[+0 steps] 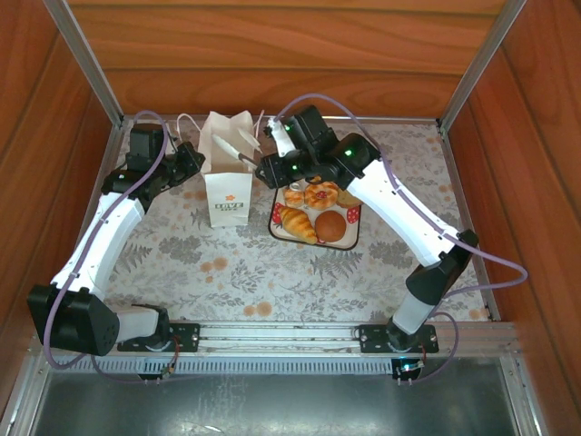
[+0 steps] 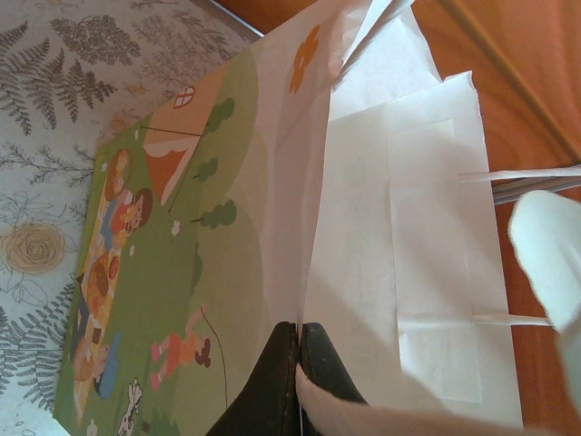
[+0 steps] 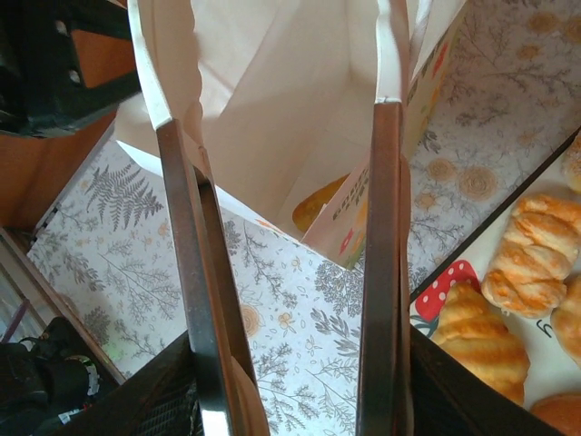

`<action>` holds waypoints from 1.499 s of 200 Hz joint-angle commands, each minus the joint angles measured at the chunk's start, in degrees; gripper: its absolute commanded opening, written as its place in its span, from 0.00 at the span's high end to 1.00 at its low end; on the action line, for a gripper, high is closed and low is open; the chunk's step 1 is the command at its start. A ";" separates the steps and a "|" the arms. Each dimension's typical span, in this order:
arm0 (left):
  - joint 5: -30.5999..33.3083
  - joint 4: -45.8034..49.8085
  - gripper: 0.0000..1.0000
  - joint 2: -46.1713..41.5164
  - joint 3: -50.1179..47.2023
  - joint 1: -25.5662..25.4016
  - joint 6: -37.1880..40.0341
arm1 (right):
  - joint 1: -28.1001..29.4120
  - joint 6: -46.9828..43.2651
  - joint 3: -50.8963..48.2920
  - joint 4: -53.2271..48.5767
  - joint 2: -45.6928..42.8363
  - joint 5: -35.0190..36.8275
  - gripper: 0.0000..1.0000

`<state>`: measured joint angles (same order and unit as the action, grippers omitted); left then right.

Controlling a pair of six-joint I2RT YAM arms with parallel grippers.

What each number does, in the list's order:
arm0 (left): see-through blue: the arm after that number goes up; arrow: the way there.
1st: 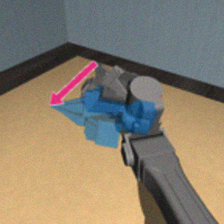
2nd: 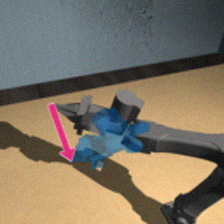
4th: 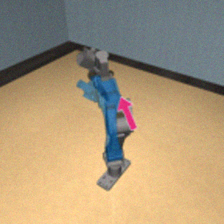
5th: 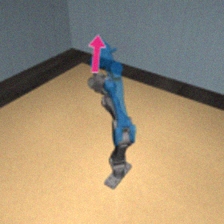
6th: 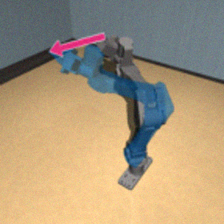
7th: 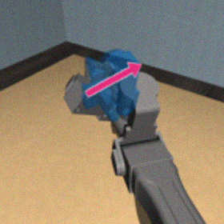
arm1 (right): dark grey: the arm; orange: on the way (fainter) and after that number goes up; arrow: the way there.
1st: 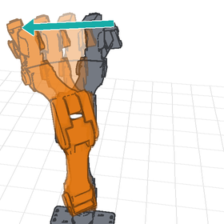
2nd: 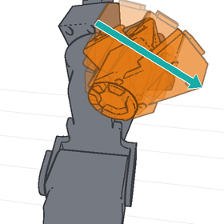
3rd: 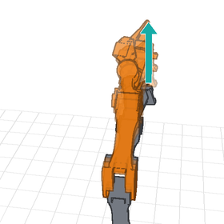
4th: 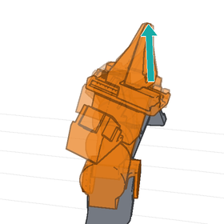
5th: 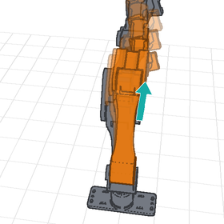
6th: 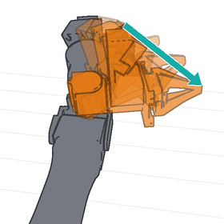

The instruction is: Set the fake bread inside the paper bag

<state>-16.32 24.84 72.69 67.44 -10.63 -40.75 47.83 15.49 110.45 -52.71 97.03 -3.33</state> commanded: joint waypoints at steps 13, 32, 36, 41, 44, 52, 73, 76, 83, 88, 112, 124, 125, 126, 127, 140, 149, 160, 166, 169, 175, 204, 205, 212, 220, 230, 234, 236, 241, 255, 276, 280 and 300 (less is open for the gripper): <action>-0.11 -0.93 0.97 -0.51 -0.31 -0.11 0.72 | -1.48 -1.38 2.83 2.29 -5.37 -2.89 0.48; 0.05 -0.93 0.97 -0.30 -0.15 -0.17 0.76 | -2.50 -1.30 2.75 3.12 -6.99 -4.65 0.48; 0.08 -0.89 0.97 -0.27 -0.20 -0.18 0.76 | -2.69 -1.29 2.66 3.28 -7.26 -4.87 0.48; 0.10 -0.93 0.97 -0.26 -0.17 -0.13 0.76 | -2.97 -1.33 2.57 3.46 -7.89 -5.09 0.48; 0.14 -0.93 0.97 -0.26 -0.13 -0.16 0.81 | -3.14 -1.31 2.50 3.56 -8.22 -5.17 0.48; 0.23 -0.93 0.97 -0.32 -0.09 -0.18 0.85 | -3.64 -1.17 2.24 3.78 -9.09 -5.36 0.49; 0.71 -0.93 0.97 -0.41 -0.18 -0.18 1.03 | -4.82 -1.12 1.14 3.92 -11.75 -4.47 0.49; 0.82 -0.93 0.97 -0.46 -0.24 -0.12 1.03 | -4.99 -1.08 0.96 3.91 -12.16 -4.15 0.49; 1.00 -0.92 0.97 -0.51 -0.33 -0.13 1.12 | -5.32 -1.12 0.34 3.93 -13.20 -3.52 0.49; 1.15 -0.93 0.97 -0.50 -0.35 -0.15 1.11 | -5.61 -1.07 -0.02 3.93 -13.94 -3.20 0.49; 1.64 -0.92 0.97 -0.44 -0.53 -0.16 1.37 | -7.40 -0.54 -2.23 4.02 -17.23 -2.64 0.49; 1.66 -0.93 0.97 -0.28 -0.55 -0.17 1.51 | -8.84 -0.06 -3.23 3.74 -18.68 -3.12 0.49; 1.65 -0.93 0.97 -0.27 -0.60 -0.13 1.49 | -8.96 0.00 -3.36 3.70 -18.79 -3.19 0.49; 1.64 -0.93 0.97 -0.27 -0.58 -0.11 1.52 | -9.10 0.04 -3.43 3.68 -18.93 -3.22 0.49; 1.64 -0.93 0.97 -0.27 -0.52 -0.14 1.54 | -9.22 0.05 -3.50 3.63 -19.00 -3.29 0.49; 1.51 -0.93 0.97 -0.09 -0.50 -0.16 1.48 | -11.12 0.45 -4.90 3.15 -20.52 -3.78 0.49; 1.35 -0.93 0.97 0.00 -0.42 -0.17 1.51 | -12.43 0.63 -6.20 3.01 -21.59 -3.87 0.49; 1.29 -0.93 0.97 0.00 -0.49 -0.17 1.44 | -14.19 0.98 -8.16 2.87 -22.85 -4.00 0.49; 1.29 -0.93 0.97 -0.01 -0.55 -0.17 1.38 | -15.28 1.04 -9.24 2.92 -23.54 -4.28 0.49; 1.29 -0.92 0.97 -0.02 -0.52 -0.13 1.38 | -15.80 0.98 -9.76 2.96 -23.89 -4.43 0.49; 1.29 -0.93 0.96 -0.04 -0.59 -0.18 1.40 | -16.85 1.03 -10.97 2.87 -24.44 -4.65 0.49; 1.43 -0.93 0.85 -0.40 -0.93 -0.09 1.30 | -22.17 0.88 -17.44 2.82 -25.92 -5.83 0.48; 1.49 -0.93 0.84 -0.42 -1.01 -0.09 1.29 | -22.30 0.91 -17.76 2.80 -25.93 -5.91 0.48; 1.61 -0.89 0.82 -0.57 -1.15 -0.09 1.29 | -23.38 0.94 -19.38 2.94 -25.93 -6.29 0.48; 1.78 -0.93 0.80 -0.87 -1.25 -0.09 1.38 | -24.49 0.88 -21.31 3.16 -25.89 -6.78 0.48; 1.98 -0.93 0.76 -1.28 -1.58 -0.04 1.54 | -25.62 0.70 -23.60 3.48 -25.65 -7.51 0.48; 2.13 -0.93 0.75 -1.40 -1.60 -0.09 1.54 | -26.05 0.50 -24.49 3.69 -25.44 -7.83 0.48; 2.20 -0.93 0.74 -1.54 -1.74 -0.02 1.55 | -26.28 0.44 -24.87 3.80 -25.35 -7.98 0.48; 2.33 -0.93 0.73 -1.80 -1.92 -0.01 1.55 | -26.76 0.27 -25.91 3.92 -25.04 -8.16 0.48; 2.65 -0.93 0.68 -2.45 -2.23 0.11 1.54 | -27.84 -0.39 -28.16 3.93 -23.68 -8.65 0.48; 2.93 -0.93 0.58 -3.76 -2.79 0.39 1.55 | -29.12 -1.35 -30.04 3.40 -20.94 -9.40 0.48; 2.95 -0.93 0.56 -4.00 -2.96 0.46 1.55 | -29.36 -1.65 -30.42 3.40 -20.14 -9.49 0.48; 3.30 -0.91 0.42 -5.51 -3.70 0.72 1.55 | -30.35 -2.17 -31.40 3.61 -17.09 -9.72 0.47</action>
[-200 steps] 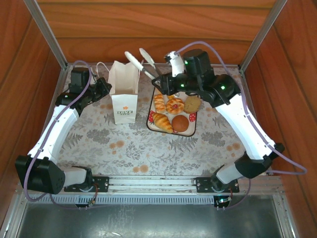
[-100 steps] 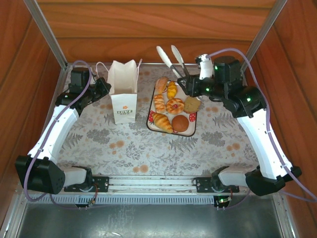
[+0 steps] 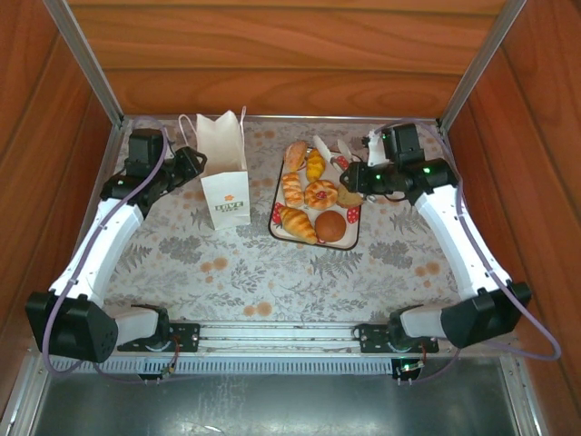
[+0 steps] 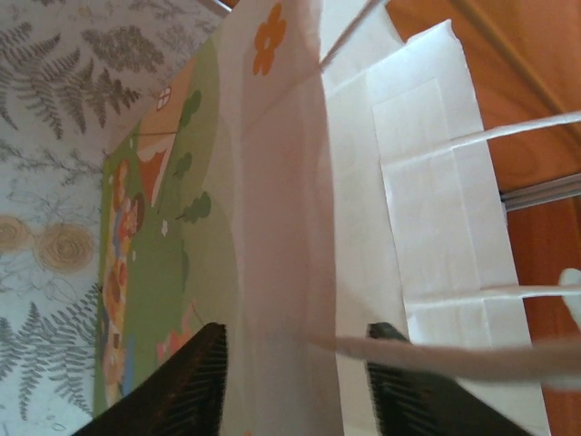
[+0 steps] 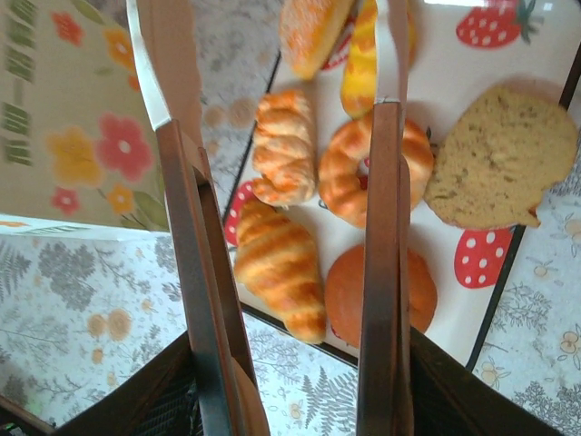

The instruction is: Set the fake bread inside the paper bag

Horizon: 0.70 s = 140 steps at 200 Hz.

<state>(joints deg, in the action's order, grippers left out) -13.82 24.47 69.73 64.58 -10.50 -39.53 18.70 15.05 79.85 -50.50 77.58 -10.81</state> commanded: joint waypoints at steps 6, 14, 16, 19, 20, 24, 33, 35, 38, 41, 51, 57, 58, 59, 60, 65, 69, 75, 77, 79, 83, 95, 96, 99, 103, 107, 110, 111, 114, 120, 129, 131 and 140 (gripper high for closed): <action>0.89 -0.55 0.34 -3.13 -1.12 0.69 0.42 | -1.50 -1.84 -0.97 1.58 3.23 -2.09 0.47; 0.71 -0.56 0.28 -3.82 -1.46 0.84 0.65 | -1.88 -2.11 -0.93 1.84 4.53 -2.01 0.47; 0.68 -0.56 0.27 -3.99 -1.53 0.88 0.78 | -2.01 -2.17 -0.84 1.95 4.84 -2.02 0.47; 0.52 -0.56 0.25 -4.30 -1.62 0.97 0.91 | -2.20 -2.38 -0.70 2.12 5.28 -2.02 0.47; 0.50 -0.56 0.25 -4.37 -1.68 1.03 1.02 | -2.28 -2.43 -0.68 2.14 5.51 -2.02 0.47; 0.39 -0.54 0.24 -4.72 -1.80 1.09 1.34 | -2.41 -2.55 -0.43 2.23 6.30 -2.09 0.47; -0.12 -0.56 0.21 -5.40 -2.04 1.42 1.96 | -2.76 -2.85 0.24 2.20 7.84 -1.94 0.47; -0.25 -0.56 0.21 -5.62 -2.14 1.55 2.06 | -2.83 -2.90 0.51 2.17 8.26 -1.83 0.47; -0.36 -0.56 0.20 -5.91 -2.29 1.74 2.15 | -2.92 -3.06 0.68 2.09 8.78 -1.77 0.47; -0.43 -0.56 0.19 -6.19 -2.47 1.87 2.17 | -3.04 -3.09 1.01 2.10 9.35 -1.64 0.47; -0.59 -0.56 0.18 -7.26 -3.09 2.43 2.15 | -3.23 -3.33 2.01 1.90 11.40 -1.33 0.47; -0.61 -0.56 0.17 -7.94 -3.53 2.75 2.11 | -3.31 -3.49 2.51 1.89 12.64 -1.20 0.47; -0.60 -0.56 0.17 -8.03 -3.64 2.76 2.14 | -3.31 -3.51 2.63 1.89 12.84 -1.13 0.47; -0.60 -0.56 0.17 -8.12 -3.70 2.81 2.11 | -3.32 -3.52 2.74 1.89 13.07 -1.05 0.47; -0.59 -0.56 0.17 -8.30 -3.77 2.88 2.10 | -3.36 -3.53 2.80 1.90 13.18 -0.96 0.47; -0.59 -0.55 0.17 -8.85 -4.11 3.12 2.01 | -3.39 -3.53 3.29 1.77 14.16 -0.45 0.47; -0.58 -0.56 0.16 -9.21 -4.44 3.34 2.00 | -3.46 -3.66 3.74 1.66 14.96 0.02 0.47; -0.59 -0.49 0.16 -9.80 -4.89 3.62 1.91 | -3.38 -3.78 4.28 1.53 16.20 0.55 0.47; -0.55 -0.50 0.16 -10.02 -4.92 3.69 1.96 | -3.40 -3.86 4.50 1.48 16.55 0.71 0.47; -0.58 -0.48 0.16 -10.22 -5.08 3.81 1.92 | -3.40 -3.88 4.74 1.42 16.92 0.81 0.47; -0.59 -0.40 0.16 -10.50 -5.31 3.96 1.92 | -3.39 -3.95 5.25 1.30 17.18 1.10 0.47; -0.67 -0.11 0.16 -11.49 -5.86 4.34 1.91 | -3.32 -4.43 6.75 0.79 20.81 0.97 0.47; -0.67 -0.07 0.16 -11.57 -5.91 4.43 1.91 | -3.36 -4.47 6.86 0.77 20.97 0.92 0.47; -0.60 0.03 0.16 -11.79 -6.01 4.44 1.96 | -3.32 -4.77 7.33 0.57 21.64 0.92 0.47; -0.59 0.18 0.16 -12.06 -6.15 4.53 2.00 | -3.32 -4.91 7.93 0.28 22.47 0.91 0.47; -0.51 0.29 0.16 -12.32 -6.23 4.64 2.08 | -3.24 -5.06 8.57 -0.12 23.35 0.92 0.47; -0.48 0.36 0.16 -12.49 -6.28 4.68 2.13 | -3.19 -5.26 9.00 -0.44 23.93 0.95 0.47; -0.45 0.42 0.16 -12.59 -6.29 4.69 2.15 | -3.16 -5.28 9.22 -0.55 24.15 0.96 0.47; -0.32 0.53 0.16 -12.72 -6.39 4.72 2.17 | -3.10 -5.40 9.74 -0.81 24.72 0.96 0.47; -0.20 0.78 0.16 -13.08 -6.62 4.77 2.27 | -2.93 -5.62 10.71 -1.30 25.80 1.01 0.47; -0.05 0.93 0.16 -13.46 -6.82 4.91 2.27 | -2.67 -5.82 11.97 -1.82 27.37 1.20 0.47; 0.01 1.02 0.16 -13.48 -6.81 4.95 2.26 | -2.63 -5.84 12.20 -1.87 27.74 1.29 0.47; 0.13 1.19 0.15 -13.81 -6.84 5.05 2.35 | -2.46 -5.83 13.26 -2.19 29.03 1.59 0.47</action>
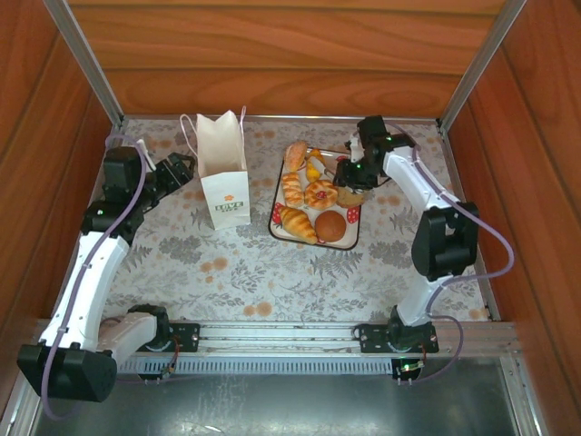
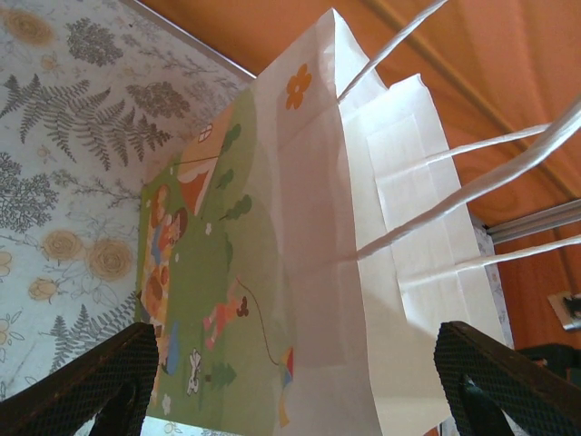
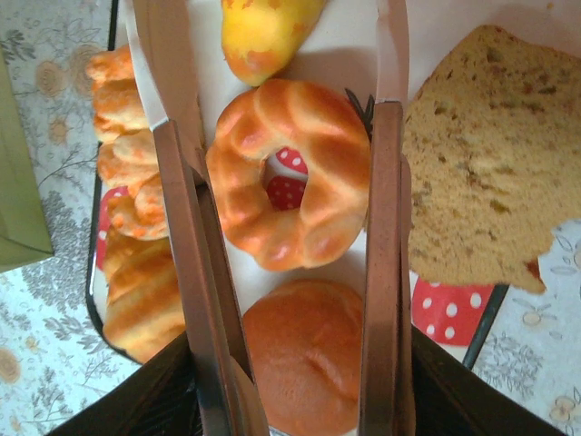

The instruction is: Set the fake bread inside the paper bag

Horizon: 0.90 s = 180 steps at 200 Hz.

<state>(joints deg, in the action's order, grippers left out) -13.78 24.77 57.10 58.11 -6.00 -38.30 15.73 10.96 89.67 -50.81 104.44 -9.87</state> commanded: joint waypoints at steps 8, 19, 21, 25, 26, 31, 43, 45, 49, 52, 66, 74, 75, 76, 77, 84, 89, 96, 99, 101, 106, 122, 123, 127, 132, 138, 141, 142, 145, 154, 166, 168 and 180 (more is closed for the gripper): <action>0.13 1.04 0.16 -1.32 -0.50 0.63 1.13 | 0.61 -1.73 4.41 -2.10 3.21 1.00 0.47; 0.07 1.16 0.16 -1.52 -0.40 0.80 1.22 | 0.68 -1.65 5.80 -2.40 4.61 1.72 0.47; 0.07 1.22 0.16 -1.50 -0.44 0.81 1.28 | 0.66 -1.65 6.03 -2.49 4.84 1.83 0.47; 0.07 1.24 0.16 -1.50 -0.42 0.76 1.26 | 0.70 -1.64 6.47 -2.61 5.24 2.18 0.47; 0.07 1.28 0.16 -1.48 -0.43 0.75 1.28 | 0.71 -1.64 6.57 -2.62 5.37 2.24 0.47; 0.07 1.35 0.16 -1.52 -0.36 0.82 1.28 | 0.77 -1.75 7.18 -2.56 5.86 2.52 0.47; 0.07 1.57 0.16 -1.54 -0.19 0.90 1.48 | 0.88 -1.83 8.22 -2.50 6.90 3.53 0.47; 0.07 1.59 0.16 -1.53 -0.17 0.83 1.52 | 0.93 -1.87 8.37 -2.47 7.07 3.74 0.47; 0.15 1.69 0.16 -1.55 -0.11 0.86 1.56 | 0.95 -1.91 8.67 -2.46 7.32 4.07 0.47; 0.16 1.68 0.16 -1.54 -0.07 0.87 1.64 | 1.01 -1.97 8.85 -2.46 7.65 4.13 0.47; 0.25 1.94 0.16 -1.49 0.02 0.93 1.66 | 1.06 -2.09 9.78 -2.63 8.63 3.91 0.47; 0.25 2.03 0.16 -1.55 -0.01 0.90 1.65 | 1.10 -2.09 10.12 -2.65 9.07 3.47 0.47; 0.29 2.03 0.15 -1.55 0.03 0.90 1.65 | 1.12 -2.13 10.15 -2.64 9.09 3.42 0.47; 0.31 2.03 0.16 -1.51 0.01 0.90 1.65 | 1.14 -2.11 10.12 -2.64 9.19 3.39 0.47; 0.28 2.03 0.16 -1.53 0.00 0.95 1.65 | 1.14 -2.10 10.15 -2.63 9.24 3.33 0.47; 0.26 2.11 0.16 -1.58 0.02 0.90 1.65 | 1.23 -2.08 10.27 -2.59 9.41 2.96 0.47; 0.25 2.12 0.16 -1.64 0.01 0.90 1.65 | 1.27 -2.11 10.42 -2.51 9.63 2.68 0.47; 0.31 2.25 0.16 -1.63 0.02 0.90 1.65 | 1.34 -2.11 10.53 -2.41 9.81 2.50 0.47; 0.32 2.25 0.16 -1.64 0.03 0.90 1.65 | 1.48 -2.02 10.59 -2.42 9.81 2.41 0.47; 0.33 2.26 0.16 -1.62 0.00 0.90 1.65 | 1.47 -2.02 10.61 -2.36 9.88 2.40 0.47; 0.25 2.36 0.15 -1.58 -0.01 0.91 1.65 | 1.52 -1.93 10.57 -2.26 9.99 2.27 0.47; 0.33 2.34 0.16 -1.72 0.00 0.90 1.65 | 1.81 -1.74 10.67 -1.89 10.25 1.73 0.47; 0.29 2.40 0.16 -1.73 -0.01 0.90 1.65 | 1.87 -1.73 10.64 -1.91 10.34 1.67 0.47; 0.25 2.38 0.16 -1.81 0.07 0.91 1.65 | 1.91 -1.74 10.81 -1.90 10.44 1.53 0.47; 0.26 2.38 0.16 -1.80 -0.08 0.90 1.65 | 1.99 -1.81 10.81 -1.84 10.56 1.44 0.47; 0.34 2.48 0.16 -1.90 -0.07 0.91 1.70 | 2.12 -1.73 10.95 -1.94 10.77 1.47 0.47; 0.40 2.54 0.16 -1.94 -0.09 0.91 1.60 | 2.14 -1.73 11.04 -2.03 10.94 1.51 0.47; 0.41 2.59 0.16 -1.92 -0.05 0.91 1.59 | 2.13 -1.78 11.09 -2.07 10.99 1.56 0.47; 0.50 2.63 0.16 -2.03 -0.08 0.90 1.55 | 2.23 -1.85 11.20 -2.21 11.10 1.64 0.47; 0.68 2.68 0.16 -2.25 -0.08 0.92 1.56 | 2.35 -1.83 11.48 -2.53 11.53 2.19 0.47; 1.04 2.84 0.16 -2.56 0.01 0.90 1.57 | 2.52 -1.91 11.67 -2.80 11.91 2.56 0.47; 1.08 2.83 0.16 -2.53 0.04 0.90 1.57 | 2.50 -1.91 11.71 -2.81 12.05 2.55 0.47; 1.07 2.93 0.16 -2.80 0.15 0.90 1.53 | 2.62 -1.91 12.05 -3.23 12.50 2.91 0.47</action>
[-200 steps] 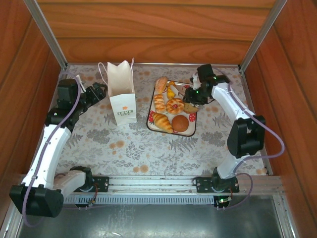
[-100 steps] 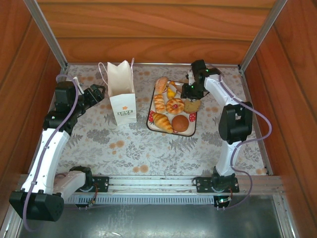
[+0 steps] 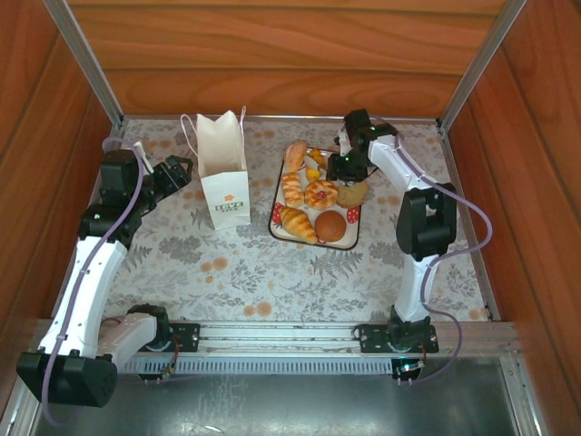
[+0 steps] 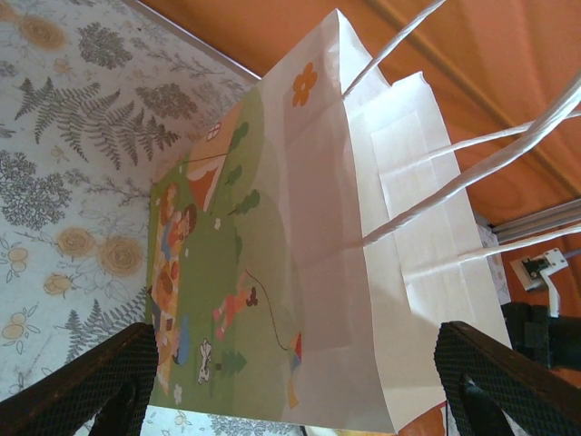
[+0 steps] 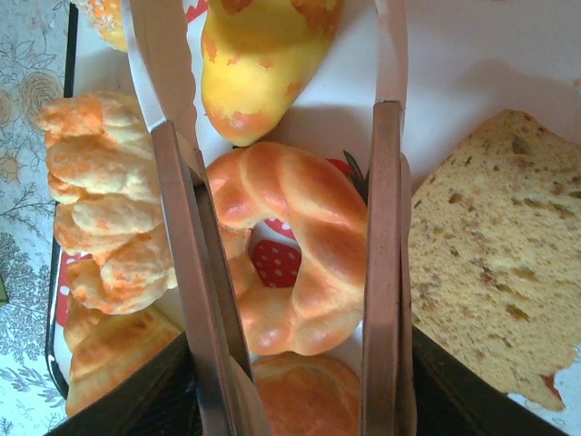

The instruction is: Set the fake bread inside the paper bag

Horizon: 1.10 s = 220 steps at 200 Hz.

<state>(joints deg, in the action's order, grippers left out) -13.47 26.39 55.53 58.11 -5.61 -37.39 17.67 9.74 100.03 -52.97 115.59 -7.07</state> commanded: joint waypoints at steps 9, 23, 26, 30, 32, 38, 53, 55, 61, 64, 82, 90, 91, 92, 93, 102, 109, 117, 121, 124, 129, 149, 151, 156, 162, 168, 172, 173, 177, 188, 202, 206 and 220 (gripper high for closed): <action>0.79 1.29 0.16 -1.34 0.23 0.51 0.63 | 0.73 -0.85 1.99 -1.51 1.72 0.62 0.47; 0.78 1.42 0.16 -1.36 0.24 0.62 0.56 | 0.91 -1.11 2.26 -1.94 2.11 1.34 0.47; 0.84 1.43 0.16 -1.38 0.20 0.53 0.64 | 1.01 -1.12 2.27 -1.96 2.14 1.30 0.47; 0.92 1.44 0.16 -1.36 0.22 0.52 0.63 | 0.99 -1.20 2.28 -2.04 2.18 1.27 0.48; 0.91 1.42 0.16 -1.38 0.24 0.51 0.58 | 1.08 -1.21 2.28 -2.09 2.18 1.23 0.48; 0.93 1.50 0.16 -1.39 0.19 0.58 0.56 | 1.11 -1.29 2.31 -2.21 2.13 1.14 0.48; 0.86 1.47 0.16 -1.45 0.16 0.51 0.56 | 1.21 -1.34 2.27 -2.40 1.71 1.09 0.50; 0.83 1.47 0.16 -1.45 0.10 0.51 0.49 | 1.22 -1.31 2.23 -2.40 1.67 1.09 0.50; 0.85 1.47 0.16 -1.43 0.16 0.58 0.47 | 1.28 -1.30 2.11 -2.40 1.39 0.96 0.51; 0.86 1.48 0.16 -1.37 0.16 0.52 0.47 | 1.28 -1.34 2.09 -2.40 1.15 0.91 0.51; 0.89 1.47 0.16 -1.37 0.22 0.54 0.47 | 1.28 -1.21 1.76 -2.31 0.28 0.72 0.54; 0.83 1.48 0.16 -1.39 0.19 0.54 0.36 | 1.27 -1.15 1.62 -2.31 -0.23 0.82 0.57; 0.82 1.48 0.16 -1.39 0.18 0.52 0.33 | 1.29 -1.13 1.64 -2.31 -0.30 0.83 0.57; 0.82 1.47 0.15 -1.39 0.17 0.52 0.36 | 1.26 -1.13 1.61 -2.36 -0.33 0.83 0.57; 0.82 1.51 0.16 -1.39 0.17 0.51 0.33 | 1.24 -1.13 1.59 -2.33 -0.35 0.87 0.58; 0.75 1.52 0.16 -1.32 0.31 0.55 0.37 | 1.26 -1.12 1.49 -2.40 -0.97 0.92 0.61; 0.78 1.47 0.15 -1.30 0.29 0.60 0.32 | 1.27 -1.07 1.31 -2.49 -1.38 0.97 0.62; 0.60 1.51 0.15 -1.29 0.34 0.51 0.21 | 1.29 -0.96 1.06 -2.49 -1.99 0.97 0.63; 0.54 1.47 0.15 -1.34 0.38 0.58 0.22 | 1.26 -0.95 0.94 -2.43 -2.31 0.97 0.63; 0.43 1.52 0.15 -1.32 0.47 0.52 0.14 | 1.25 -0.87 0.81 -2.40 -2.59 0.95 0.63; 0.34 1.47 0.15 -1.37 0.56 0.51 0.13 | 1.25 -0.78 0.64 -2.27 -3.06 0.95 0.63; -0.34 1.51 0.15 -1.38 0.81 0.52 -0.40 | 1.24 -0.47 -0.39 -1.49 -5.17 1.14 0.63; -0.39 1.48 0.15 -1.39 0.79 0.51 -0.47 | 1.23 -0.43 -0.48 -1.42 -5.32 1.17 0.63; -0.62 1.52 0.16 -1.39 0.93 0.51 -0.56 | 1.24 -0.39 -0.62 -1.35 -5.86 1.19 0.63; -0.84 1.47 0.16 -1.23 1.02 0.51 -0.67 | 1.28 -0.33 -0.83 -1.30 -6.36 1.27 0.63; -0.93 1.47 0.16 -1.08 1.25 0.51 -0.75 | 1.28 -0.27 -0.81 -1.36 -6.95 1.27 0.63; -1.02 1.47 0.16 -0.92 1.31 0.51 -0.80 | 1.28 -0.25 -0.84 -1.47 -7.31 1.31 0.63; -1.07 1.47 0.16 -0.89 1.35 0.51 -0.82 | 1.25 -0.25 -0.87 -1.50 -7.35 1.29 0.63; -1.26 1.47 0.16 -0.72 1.48 0.51 -0.91 | 1.25 -0.27 -0.84 -1.60 -7.78 1.34 0.63; -1.81 1.47 0.16 -0.03 1.74 0.56 -1.44 | 1.25 -0.16 -0.89 -1.94 -8.75 1.52 0.63; -3.06 1.41 0.17 1.07 2.31 0.51 -1.94 | 1.27 -0.08 -1.15 -2.23 -10.49 1.60 0.63; -3.56 1.38 0.17 1.45 2.50 0.55 -2.04 | 1.24 0.00 -1.35 -2.18 -11.08 1.62 0.63; -5.58 1.41 0.17 2.93 3.30 0.49 -2.18 | 1.34 0.15 -1.90 -2.14 -13.23 1.88 0.63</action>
<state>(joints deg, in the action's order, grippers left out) -15.29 27.07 56.42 59.18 -5.61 -38.63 18.41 9.45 99.37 -54.61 106.72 -5.69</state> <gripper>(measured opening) 0.832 0.370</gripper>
